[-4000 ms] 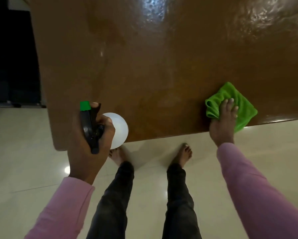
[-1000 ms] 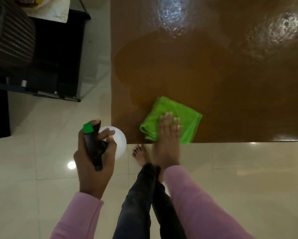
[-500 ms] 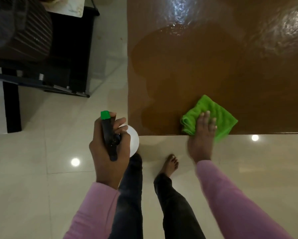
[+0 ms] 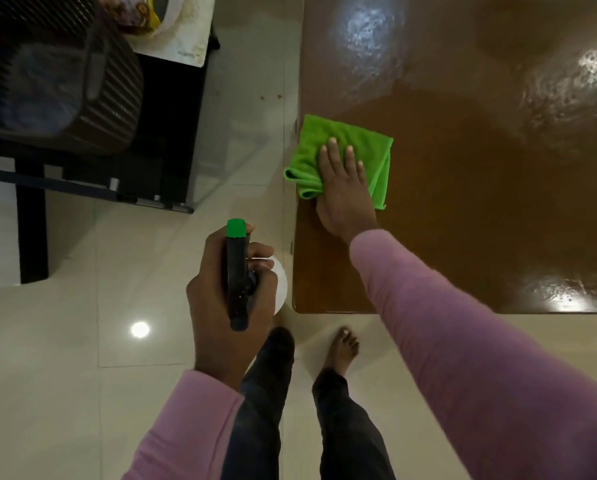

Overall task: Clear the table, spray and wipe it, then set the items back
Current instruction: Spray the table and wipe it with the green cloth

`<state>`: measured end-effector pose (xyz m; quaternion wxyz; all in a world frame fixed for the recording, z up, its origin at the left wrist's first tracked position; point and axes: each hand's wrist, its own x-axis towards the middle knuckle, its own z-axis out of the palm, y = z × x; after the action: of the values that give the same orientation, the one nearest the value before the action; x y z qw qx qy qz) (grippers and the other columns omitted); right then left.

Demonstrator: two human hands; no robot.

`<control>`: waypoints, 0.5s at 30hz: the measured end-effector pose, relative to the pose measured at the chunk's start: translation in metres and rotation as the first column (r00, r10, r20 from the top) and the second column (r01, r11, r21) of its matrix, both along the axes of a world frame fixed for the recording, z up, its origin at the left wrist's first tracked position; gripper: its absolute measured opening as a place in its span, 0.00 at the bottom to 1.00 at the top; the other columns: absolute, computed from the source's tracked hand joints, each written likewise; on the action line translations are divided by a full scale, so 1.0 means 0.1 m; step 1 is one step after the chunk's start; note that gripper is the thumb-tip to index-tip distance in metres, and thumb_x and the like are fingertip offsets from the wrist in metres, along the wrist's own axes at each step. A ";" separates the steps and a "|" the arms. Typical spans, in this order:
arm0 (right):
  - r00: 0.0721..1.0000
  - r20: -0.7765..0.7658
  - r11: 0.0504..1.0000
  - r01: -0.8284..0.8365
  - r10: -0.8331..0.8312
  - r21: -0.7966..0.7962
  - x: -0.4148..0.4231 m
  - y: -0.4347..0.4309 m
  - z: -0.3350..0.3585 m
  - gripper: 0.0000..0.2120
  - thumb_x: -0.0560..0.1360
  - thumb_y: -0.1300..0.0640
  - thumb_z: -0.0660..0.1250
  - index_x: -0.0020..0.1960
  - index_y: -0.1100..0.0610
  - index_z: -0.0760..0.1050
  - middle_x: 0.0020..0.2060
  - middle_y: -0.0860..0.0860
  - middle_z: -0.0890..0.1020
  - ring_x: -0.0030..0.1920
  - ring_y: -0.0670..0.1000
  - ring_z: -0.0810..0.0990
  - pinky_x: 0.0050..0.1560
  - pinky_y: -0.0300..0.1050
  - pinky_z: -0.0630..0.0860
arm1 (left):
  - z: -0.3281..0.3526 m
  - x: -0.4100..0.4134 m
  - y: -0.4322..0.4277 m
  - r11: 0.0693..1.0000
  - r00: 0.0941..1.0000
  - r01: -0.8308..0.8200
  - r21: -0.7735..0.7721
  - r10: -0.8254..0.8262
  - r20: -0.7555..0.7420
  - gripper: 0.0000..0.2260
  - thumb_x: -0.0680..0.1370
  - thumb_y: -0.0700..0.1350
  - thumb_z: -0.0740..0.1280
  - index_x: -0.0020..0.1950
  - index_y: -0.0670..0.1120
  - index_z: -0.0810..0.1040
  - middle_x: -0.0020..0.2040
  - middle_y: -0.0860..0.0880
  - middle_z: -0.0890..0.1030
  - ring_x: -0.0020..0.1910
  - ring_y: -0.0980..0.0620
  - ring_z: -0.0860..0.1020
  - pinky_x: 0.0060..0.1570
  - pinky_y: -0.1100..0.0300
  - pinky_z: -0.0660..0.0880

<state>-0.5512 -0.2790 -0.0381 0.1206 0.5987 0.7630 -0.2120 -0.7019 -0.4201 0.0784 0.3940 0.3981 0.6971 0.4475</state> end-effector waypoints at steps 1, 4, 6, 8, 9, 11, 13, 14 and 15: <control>0.999 0.004 0.999 -0.038 0.038 -0.010 -0.01 0.05 -0.01 0.34 0.77 0.57 0.54 0.78 0.58 0.43 0.78 0.54 0.45 0.77 0.61 0.42 0.76 0.58 0.43 | 0.00 0.00 0.04 1.000 1.000 -0.002 -0.006 0.002 0.004 0.16 0.73 0.43 0.65 0.61 0.44 0.72 0.48 0.55 0.82 0.50 0.51 0.82 0.55 0.59 0.76; 0.985 -0.015 0.983 -0.175 0.174 -0.047 0.05 -0.57 0.08 0.33 0.74 0.55 0.45 0.78 0.57 0.44 0.77 0.53 0.44 0.76 0.61 0.40 0.76 0.58 0.42 | 0.05 0.02 0.16 1.000 0.999 -0.018 -0.011 0.019 0.039 0.14 0.73 0.39 0.65 0.59 0.43 0.73 0.46 0.51 0.82 0.48 0.50 0.82 0.53 0.58 0.77; 0.972 -0.053 0.967 -0.234 0.230 -0.105 0.13 -1.25 0.17 0.35 0.70 0.56 0.41 0.78 0.56 0.50 0.77 0.52 0.49 0.76 0.60 0.44 0.76 0.58 0.44 | 0.08 0.03 0.25 1.000 0.998 -0.008 -0.020 0.009 0.057 0.14 0.73 0.36 0.65 0.58 0.42 0.73 0.45 0.51 0.82 0.48 0.50 0.82 0.52 0.58 0.77; 0.972 -0.070 0.961 -0.231 0.222 -0.154 0.22 -1.68 0.23 0.34 0.70 0.58 0.45 0.77 0.56 0.55 0.77 0.52 0.54 0.76 0.60 0.50 0.74 0.57 0.48 | 0.11 0.03 0.35 1.000 0.997 0.014 -0.006 -0.014 0.074 0.13 0.73 0.39 0.65 0.58 0.44 0.74 0.44 0.52 0.82 0.47 0.50 0.82 0.51 0.60 0.77; 0.976 -0.070 0.959 -0.216 0.206 -0.185 0.23 -1.70 0.24 0.33 0.71 0.59 0.47 0.77 0.56 0.57 0.77 0.52 0.55 0.76 0.60 0.53 0.73 0.57 0.50 | 0.11 0.03 0.41 1.000 0.997 0.021 0.010 -0.021 0.069 0.12 0.73 0.41 0.65 0.57 0.45 0.74 0.44 0.53 0.81 0.46 0.51 0.82 0.50 0.63 0.76; 0.987 -0.067 0.969 -0.158 0.148 -0.189 0.16 -1.44 0.22 0.33 0.70 0.57 0.48 0.76 0.56 0.59 0.76 0.52 0.57 0.75 0.60 0.56 0.72 0.56 0.51 | 0.11 0.03 0.52 0.999 0.998 0.022 0.026 -0.024 0.052 0.11 0.73 0.45 0.64 0.55 0.50 0.73 0.43 0.55 0.81 0.44 0.54 0.82 0.47 0.68 0.75; 0.992 -0.091 0.988 -0.102 0.092 -0.114 0.02 -0.87 0.18 0.34 0.71 0.53 0.47 0.77 0.56 0.54 0.77 0.52 0.53 0.76 0.60 0.50 0.73 0.56 0.48 | 0.09 0.04 0.60 1.000 0.999 0.006 0.011 -0.006 0.036 0.11 0.72 0.47 0.64 0.54 0.52 0.73 0.43 0.55 0.80 0.42 0.56 0.81 0.44 0.72 0.74; 0.993 -0.099 0.993 -0.076 0.068 -0.084 -0.06 -0.48 0.13 0.35 0.71 0.52 0.47 0.78 0.56 0.50 0.77 0.52 0.50 0.77 0.60 0.46 0.74 0.57 0.46 | 0.05 0.05 0.64 1.000 1.000 -0.006 0.002 0.005 0.022 0.12 0.72 0.46 0.64 0.54 0.53 0.73 0.43 0.55 0.80 0.42 0.57 0.81 0.43 0.73 0.73; 0.994 -0.098 0.997 -0.056 0.050 -0.060 -0.13 -0.04 0.07 0.35 0.71 0.52 0.47 0.78 0.56 0.47 0.78 0.52 0.48 0.77 0.60 0.43 0.75 0.59 0.45 | 0.02 0.07 0.67 1.000 1.000 -0.016 -0.011 0.016 0.005 0.12 0.72 0.45 0.65 0.55 0.53 0.73 0.43 0.56 0.80 0.41 0.58 0.81 0.42 0.74 0.73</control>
<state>-0.5640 -0.2831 -0.0308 0.1079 0.5630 0.7767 -0.2610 -0.6950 -0.3526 0.0803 0.3945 0.3892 0.7018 0.4477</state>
